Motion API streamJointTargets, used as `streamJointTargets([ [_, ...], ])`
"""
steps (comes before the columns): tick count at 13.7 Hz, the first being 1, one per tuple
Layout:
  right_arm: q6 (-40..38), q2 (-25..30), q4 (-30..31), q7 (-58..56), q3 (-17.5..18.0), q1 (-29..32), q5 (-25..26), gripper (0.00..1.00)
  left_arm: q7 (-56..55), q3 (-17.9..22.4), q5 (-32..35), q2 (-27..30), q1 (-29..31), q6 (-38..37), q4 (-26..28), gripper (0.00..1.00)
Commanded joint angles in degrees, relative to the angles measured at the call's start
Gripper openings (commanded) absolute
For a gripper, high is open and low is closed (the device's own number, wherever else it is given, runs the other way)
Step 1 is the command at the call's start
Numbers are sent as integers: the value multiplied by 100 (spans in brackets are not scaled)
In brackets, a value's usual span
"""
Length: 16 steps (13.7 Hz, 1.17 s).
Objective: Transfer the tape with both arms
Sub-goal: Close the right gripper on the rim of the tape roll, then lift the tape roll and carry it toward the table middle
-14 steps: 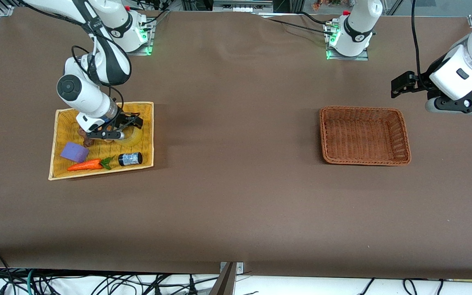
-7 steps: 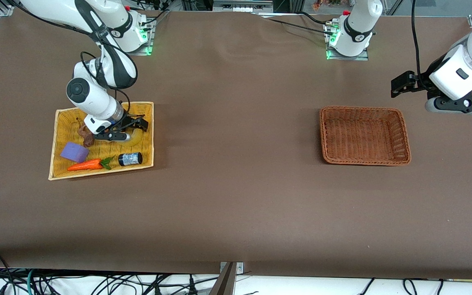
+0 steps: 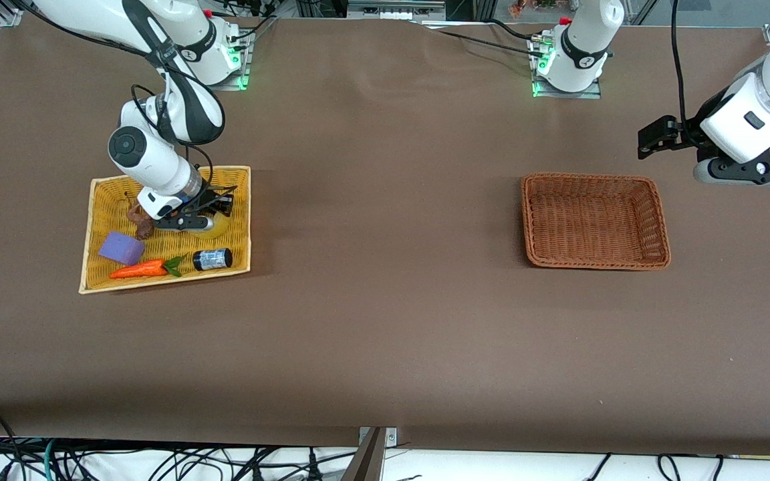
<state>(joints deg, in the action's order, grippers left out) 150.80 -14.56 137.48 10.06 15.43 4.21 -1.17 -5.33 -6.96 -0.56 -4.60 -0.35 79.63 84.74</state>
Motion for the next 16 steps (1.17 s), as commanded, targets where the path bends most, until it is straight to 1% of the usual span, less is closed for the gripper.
streamJointTargets([
  [1,-479,479,-72,-197,-48,1,12,2,14,-16,83,-32,0,-140,-160,100],
  [3,-1032,760,-300,-197,-49,1,12,2,14,-25,83,-32,0,-140,-160,100],
  [5,-1848,1024,-720,-136,-14,1,-5,2,14,-34,83,-32,0,-140,-160,100],
  [6,-2392,1060,-1062,-57,74,1,-14,2,14,-25,83,-32,0,-140,-160,100],
  [8,-3351,982,-2027,441,538,-8,-32,2,14,-25,83,-32,0,-140,-160,100],
  [10,-3680,676,-2837,1267,1056,-52,-32,2,14,-25,83,-32,0,-140,-160,100],
  [11,-3681,465,-3189,1697,1303,-130,-32,2,14,-25,83,-32,-9,-140,-160,100],
  [12,-3681,150,-3575,2206,1462,-288,-23,2,14,-25,83,-32,0,-140,-160,100],
  [14,-3663,-518,-4340,3165,1498,-927,64,2,14,-34,83,-32,-9,-140,-160,100],
  [15,-3637,-809,-4605,3413,1481,-1305,108,2,6,-34,83,-32,0,-140,-160,100],
  [16,-3619,-1099,-4912,3685,1463,-1622,257,2,14,-34,83,-32,-9,-140,-160,100],
])
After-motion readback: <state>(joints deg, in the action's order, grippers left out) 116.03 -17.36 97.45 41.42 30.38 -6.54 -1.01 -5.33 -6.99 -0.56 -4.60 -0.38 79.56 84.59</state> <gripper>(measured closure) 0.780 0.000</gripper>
